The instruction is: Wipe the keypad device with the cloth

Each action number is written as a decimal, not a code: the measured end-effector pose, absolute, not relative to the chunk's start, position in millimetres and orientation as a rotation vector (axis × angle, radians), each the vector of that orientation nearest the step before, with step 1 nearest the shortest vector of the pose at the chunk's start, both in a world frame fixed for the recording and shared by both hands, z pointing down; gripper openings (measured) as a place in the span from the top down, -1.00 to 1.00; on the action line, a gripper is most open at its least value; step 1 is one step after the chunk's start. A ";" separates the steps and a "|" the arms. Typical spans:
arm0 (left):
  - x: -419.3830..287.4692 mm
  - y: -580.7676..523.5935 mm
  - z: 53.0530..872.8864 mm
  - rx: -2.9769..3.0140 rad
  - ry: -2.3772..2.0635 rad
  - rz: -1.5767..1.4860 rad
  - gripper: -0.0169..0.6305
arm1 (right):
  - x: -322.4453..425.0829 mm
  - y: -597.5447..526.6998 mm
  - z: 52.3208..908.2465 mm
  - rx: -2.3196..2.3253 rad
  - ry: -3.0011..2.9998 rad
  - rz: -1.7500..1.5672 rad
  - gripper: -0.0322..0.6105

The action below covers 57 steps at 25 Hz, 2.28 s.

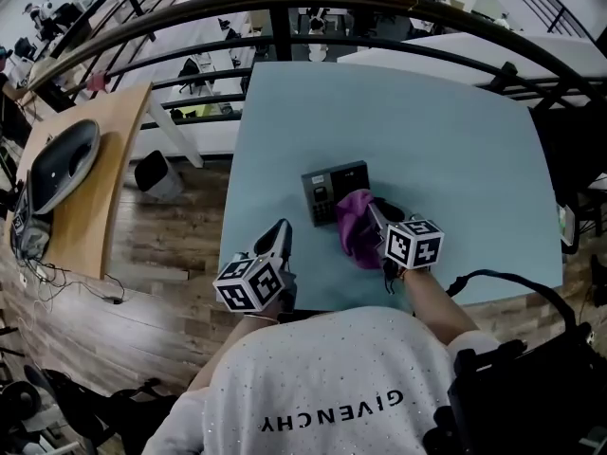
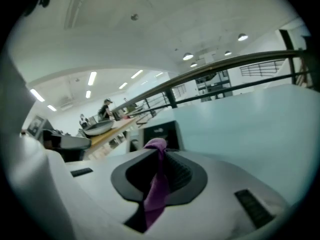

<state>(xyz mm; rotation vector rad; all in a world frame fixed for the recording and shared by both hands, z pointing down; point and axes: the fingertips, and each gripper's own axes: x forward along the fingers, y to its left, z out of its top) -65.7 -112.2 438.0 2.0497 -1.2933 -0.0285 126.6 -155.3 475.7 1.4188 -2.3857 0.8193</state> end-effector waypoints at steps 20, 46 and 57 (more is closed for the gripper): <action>-78.1 -115.5 435.6 2.060 -1.323 -0.005 0.95 | 34.9 -134.3 522.4 1.024 -2.371 0.905 0.78; -3.9 -123.8 428.8 2.132 -1.223 0.020 0.95 | 188.2 -144.1 531.2 1.517 -2.169 1.228 0.78; -22.4 -115.7 421.9 2.168 -1.271 0.040 0.95 | 39.4 -87.6 521.5 0.862 -2.427 1.002 0.78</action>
